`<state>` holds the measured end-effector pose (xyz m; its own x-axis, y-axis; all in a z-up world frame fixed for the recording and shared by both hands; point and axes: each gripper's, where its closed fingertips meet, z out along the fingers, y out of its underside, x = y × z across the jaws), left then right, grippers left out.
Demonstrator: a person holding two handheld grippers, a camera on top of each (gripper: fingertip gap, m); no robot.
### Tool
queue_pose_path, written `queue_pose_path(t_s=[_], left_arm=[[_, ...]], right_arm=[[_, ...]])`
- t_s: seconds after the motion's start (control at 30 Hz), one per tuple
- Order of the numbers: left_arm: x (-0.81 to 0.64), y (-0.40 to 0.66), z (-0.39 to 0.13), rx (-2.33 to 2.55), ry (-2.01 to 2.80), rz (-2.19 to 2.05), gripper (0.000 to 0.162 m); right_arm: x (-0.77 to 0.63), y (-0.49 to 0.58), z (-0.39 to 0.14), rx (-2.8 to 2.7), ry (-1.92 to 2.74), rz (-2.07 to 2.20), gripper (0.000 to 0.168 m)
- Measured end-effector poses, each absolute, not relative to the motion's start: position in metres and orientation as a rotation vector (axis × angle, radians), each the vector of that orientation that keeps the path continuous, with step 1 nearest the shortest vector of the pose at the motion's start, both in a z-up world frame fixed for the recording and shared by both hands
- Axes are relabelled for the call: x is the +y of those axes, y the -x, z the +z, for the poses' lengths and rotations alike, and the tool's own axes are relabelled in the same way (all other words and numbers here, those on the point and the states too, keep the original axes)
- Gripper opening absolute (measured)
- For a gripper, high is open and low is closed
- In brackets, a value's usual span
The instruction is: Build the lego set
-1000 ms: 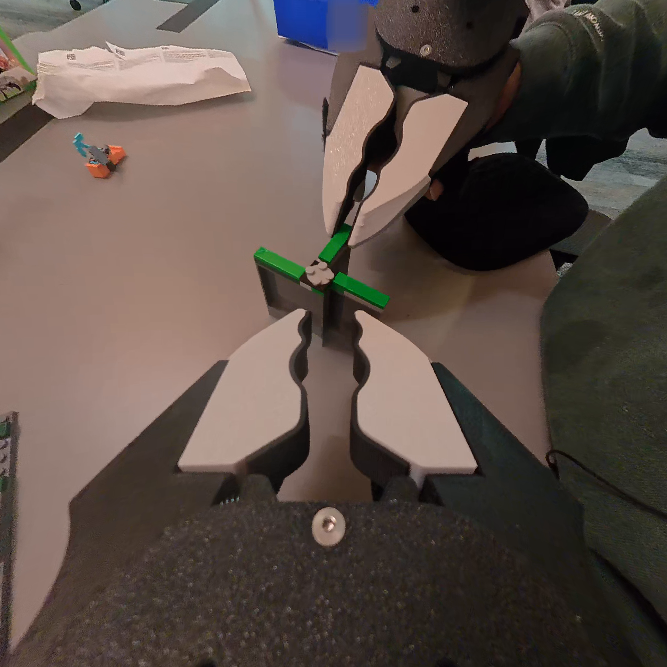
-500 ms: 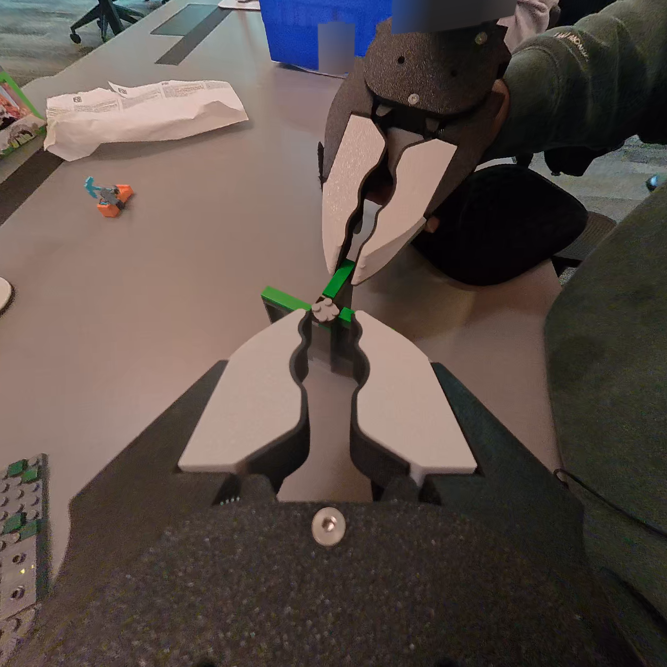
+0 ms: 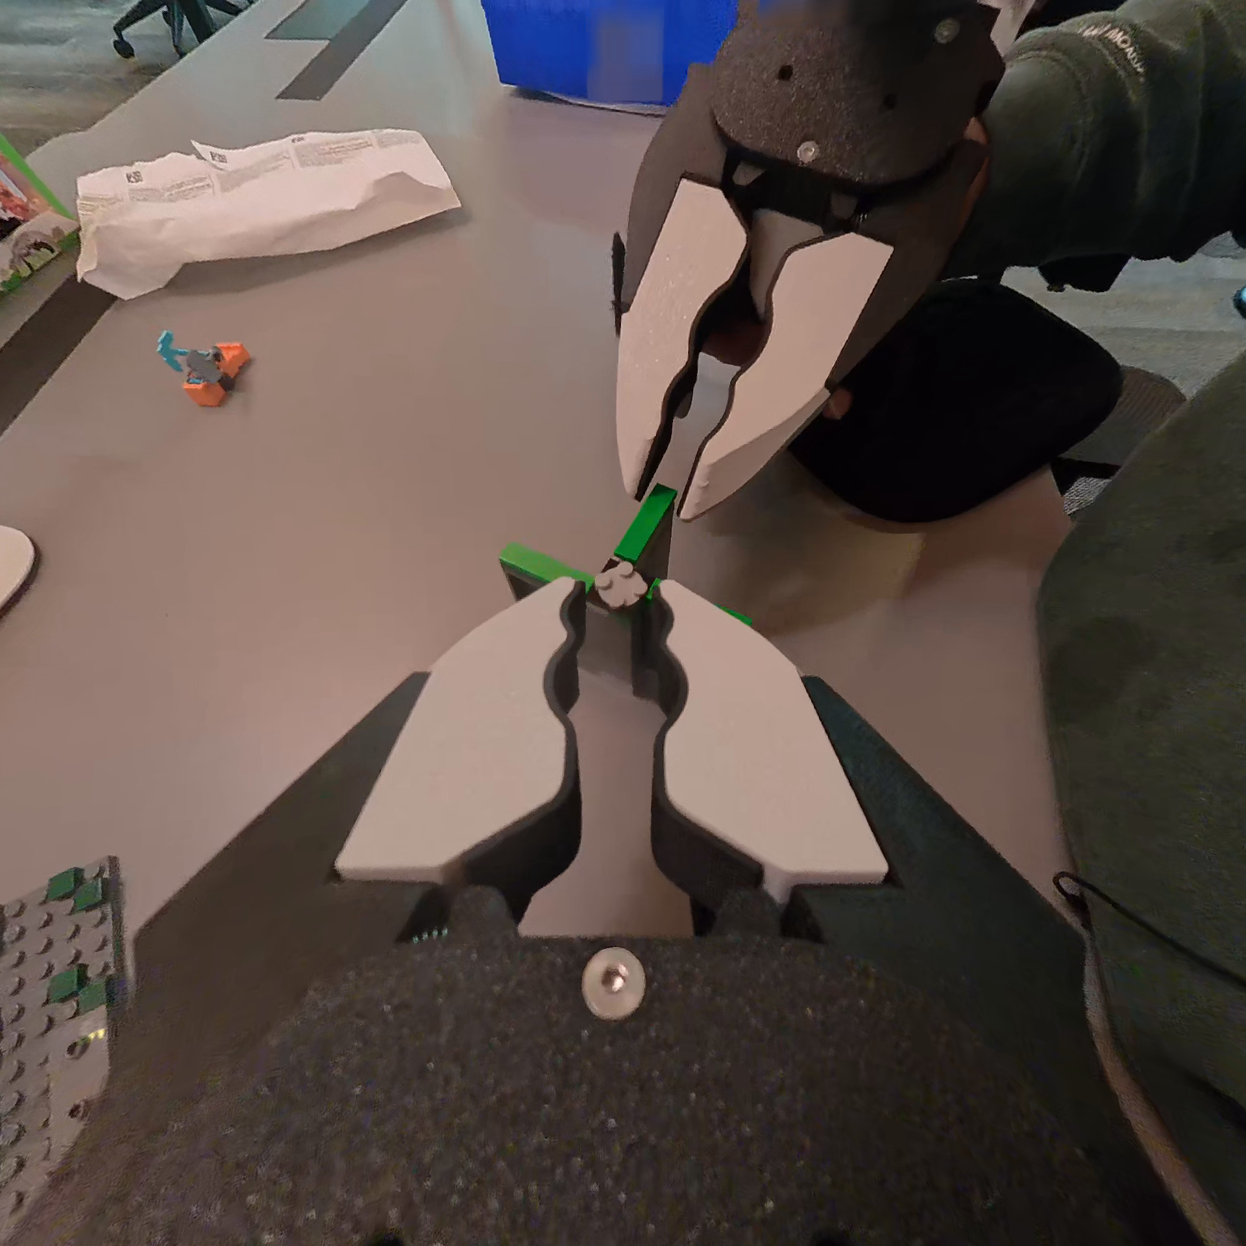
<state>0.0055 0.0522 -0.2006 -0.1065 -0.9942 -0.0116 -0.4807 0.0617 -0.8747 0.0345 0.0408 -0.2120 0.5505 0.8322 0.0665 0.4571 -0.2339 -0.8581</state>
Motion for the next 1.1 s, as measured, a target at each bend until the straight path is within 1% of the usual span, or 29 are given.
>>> queue_pose_path(t_s=[0.07,0.23,0.63,1.1], left_arm=[[0.053,-0.003,-0.203,1.666,1.517,-0.998,0.015],[0.047,-0.003,-0.215,1.706,1.545,-0.997,0.018],[0.041,-0.003,-0.217,1.729,1.541,-1.01,0.018],[0.047,-0.009,-0.2,1.738,1.505,-0.947,0.016]], right_arm=[[0.041,-0.034,-0.212,-1.048,1.871,0.517,0.012],[0.044,-0.03,-0.214,-1.068,1.873,0.512,0.009],[0.043,-0.029,-0.215,-1.124,1.863,0.534,0.007],[0.043,-0.031,-0.214,-1.159,1.852,0.552,0.012]])
